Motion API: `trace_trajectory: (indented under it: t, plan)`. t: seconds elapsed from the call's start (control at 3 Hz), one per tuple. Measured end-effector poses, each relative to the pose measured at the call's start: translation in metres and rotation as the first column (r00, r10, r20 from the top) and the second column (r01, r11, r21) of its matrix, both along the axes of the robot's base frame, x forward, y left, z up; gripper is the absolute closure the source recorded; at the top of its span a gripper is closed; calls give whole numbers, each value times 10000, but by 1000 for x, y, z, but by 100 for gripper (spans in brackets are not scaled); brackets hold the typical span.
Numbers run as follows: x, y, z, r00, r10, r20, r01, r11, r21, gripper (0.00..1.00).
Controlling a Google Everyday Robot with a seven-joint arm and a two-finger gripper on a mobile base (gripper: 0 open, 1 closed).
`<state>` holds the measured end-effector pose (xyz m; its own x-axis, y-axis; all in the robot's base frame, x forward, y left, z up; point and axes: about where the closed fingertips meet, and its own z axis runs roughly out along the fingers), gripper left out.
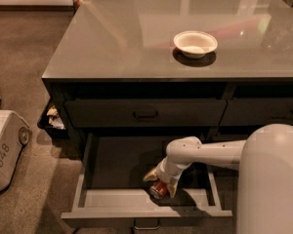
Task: Pick coke can from middle drawer and place on counter
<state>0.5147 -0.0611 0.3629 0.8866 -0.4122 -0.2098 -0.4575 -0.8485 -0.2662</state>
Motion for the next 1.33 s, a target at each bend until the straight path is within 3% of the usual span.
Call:
trace_trajectory:
  t: [0.67,1.0,1.33]
  plan:
    - [0,2,1,10000,54,23,-54,10000,53,73]
    - [-8,6,35,9961,449,758,-468,9986,234,96]
    - [-22,14,94,9764,1286,1735,-1355,9904,286,100]
